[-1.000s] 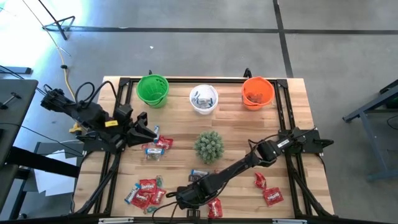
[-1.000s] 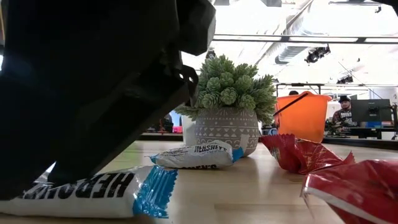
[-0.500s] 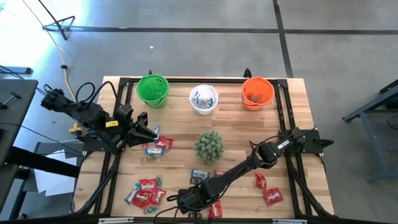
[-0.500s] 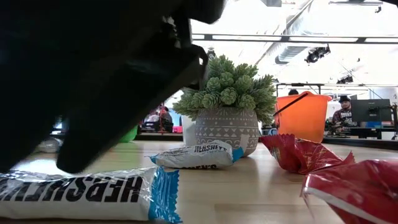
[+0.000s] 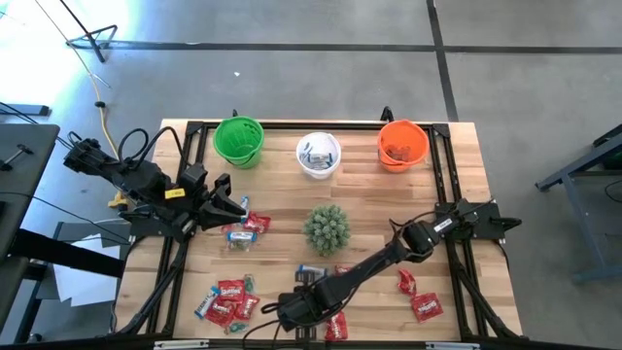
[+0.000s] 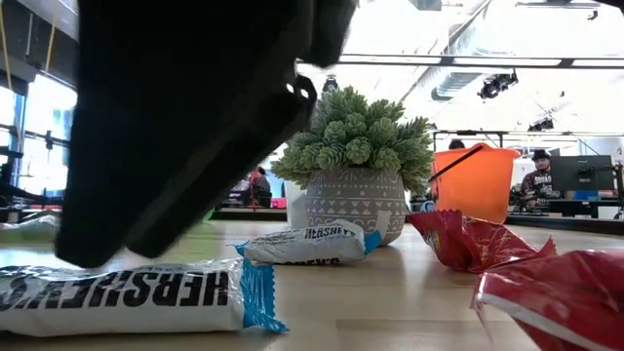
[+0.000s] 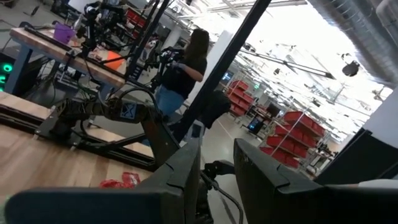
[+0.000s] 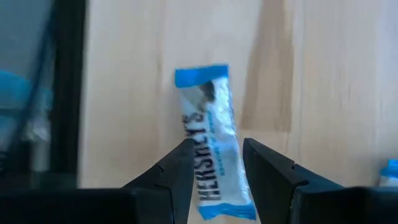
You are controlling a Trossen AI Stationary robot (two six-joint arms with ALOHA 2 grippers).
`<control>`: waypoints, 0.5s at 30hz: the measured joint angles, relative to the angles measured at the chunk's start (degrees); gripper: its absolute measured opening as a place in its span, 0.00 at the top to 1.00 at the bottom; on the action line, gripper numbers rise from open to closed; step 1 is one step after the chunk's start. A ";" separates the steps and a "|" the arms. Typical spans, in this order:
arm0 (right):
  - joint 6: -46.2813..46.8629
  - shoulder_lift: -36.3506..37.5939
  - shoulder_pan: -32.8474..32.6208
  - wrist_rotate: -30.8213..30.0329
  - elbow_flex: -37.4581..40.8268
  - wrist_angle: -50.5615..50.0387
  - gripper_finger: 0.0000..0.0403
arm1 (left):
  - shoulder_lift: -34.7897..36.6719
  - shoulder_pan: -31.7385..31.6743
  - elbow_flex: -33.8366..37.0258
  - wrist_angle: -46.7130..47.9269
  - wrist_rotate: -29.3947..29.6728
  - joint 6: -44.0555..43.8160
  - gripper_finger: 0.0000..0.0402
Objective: Sort candy
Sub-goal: Put the white chocolate bars into the white bucket
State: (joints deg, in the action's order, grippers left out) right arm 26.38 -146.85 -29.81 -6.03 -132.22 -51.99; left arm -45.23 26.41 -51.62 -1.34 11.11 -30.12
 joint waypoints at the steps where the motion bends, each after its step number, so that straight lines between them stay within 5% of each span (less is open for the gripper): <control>1: -0.48 0.00 0.14 -0.01 0.71 0.02 0.67 | 0.00 0.00 0.00 0.11 0.00 0.24 0.80; 15: 3.38 0.78 0.22 2.22 10.45 7.54 0.73 | 0.02 -0.02 0.00 3.37 0.00 0.36 0.80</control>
State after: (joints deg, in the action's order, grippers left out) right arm 29.76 -146.07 -29.58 -3.81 -121.77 -44.45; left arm -45.21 26.39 -51.62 2.03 11.11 -29.76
